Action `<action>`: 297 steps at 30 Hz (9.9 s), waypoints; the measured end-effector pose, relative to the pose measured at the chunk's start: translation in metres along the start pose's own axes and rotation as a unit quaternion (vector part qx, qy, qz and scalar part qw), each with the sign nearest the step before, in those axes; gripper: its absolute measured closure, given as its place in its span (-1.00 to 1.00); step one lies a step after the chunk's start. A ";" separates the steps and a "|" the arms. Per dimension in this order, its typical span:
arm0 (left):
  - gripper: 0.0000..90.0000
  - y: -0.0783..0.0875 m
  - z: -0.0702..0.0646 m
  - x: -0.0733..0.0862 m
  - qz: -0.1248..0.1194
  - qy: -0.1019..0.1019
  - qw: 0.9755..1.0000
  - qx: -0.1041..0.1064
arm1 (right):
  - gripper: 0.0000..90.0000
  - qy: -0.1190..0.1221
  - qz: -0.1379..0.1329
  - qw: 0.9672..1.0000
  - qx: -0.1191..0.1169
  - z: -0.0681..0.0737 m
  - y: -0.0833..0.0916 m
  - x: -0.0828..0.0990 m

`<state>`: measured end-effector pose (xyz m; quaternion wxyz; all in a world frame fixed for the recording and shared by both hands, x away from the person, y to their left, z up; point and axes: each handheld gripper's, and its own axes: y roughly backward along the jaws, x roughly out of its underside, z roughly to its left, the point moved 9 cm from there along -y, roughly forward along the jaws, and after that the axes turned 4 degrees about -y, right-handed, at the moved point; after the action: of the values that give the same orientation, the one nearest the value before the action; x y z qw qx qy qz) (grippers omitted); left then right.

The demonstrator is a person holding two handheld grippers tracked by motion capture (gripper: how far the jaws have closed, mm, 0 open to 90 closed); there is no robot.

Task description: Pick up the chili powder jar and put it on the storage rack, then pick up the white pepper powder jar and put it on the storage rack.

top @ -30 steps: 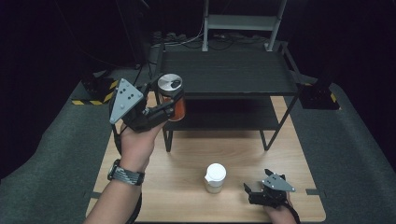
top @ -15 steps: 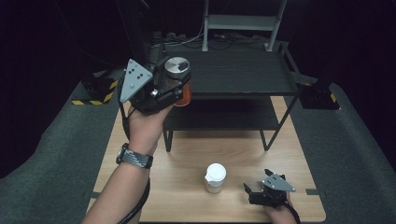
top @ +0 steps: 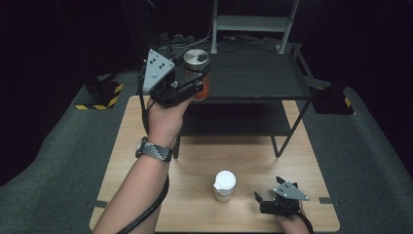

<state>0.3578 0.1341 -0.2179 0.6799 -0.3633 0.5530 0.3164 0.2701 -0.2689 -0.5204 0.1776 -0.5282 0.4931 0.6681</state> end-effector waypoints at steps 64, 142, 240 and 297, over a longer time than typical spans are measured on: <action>-0.90 -0.034 -0.004 0.019 0.033 0.012 0.999 -0.028 | -1.00 -0.002 -0.003 1.000 -0.005 -0.001 0.001 0.001; -0.99 0.134 -0.040 0.169 0.139 0.006 0.990 0.021 | -1.00 0.007 0.005 1.000 0.005 0.002 -0.001 -0.001; -0.99 0.171 -0.043 0.279 0.320 -0.037 0.946 0.025 | -1.00 0.018 -0.107 0.993 -0.043 0.034 0.033 -0.023; -0.99 0.173 -0.040 0.279 0.313 -0.027 0.949 0.027 | -0.46 -0.008 -0.114 0.986 -0.125 0.085 -0.031 -0.026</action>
<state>0.2454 0.2012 -0.5218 0.5711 -0.1446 0.6286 0.5078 0.2583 -0.1758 -0.5157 0.1891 -0.5938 0.3412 0.7037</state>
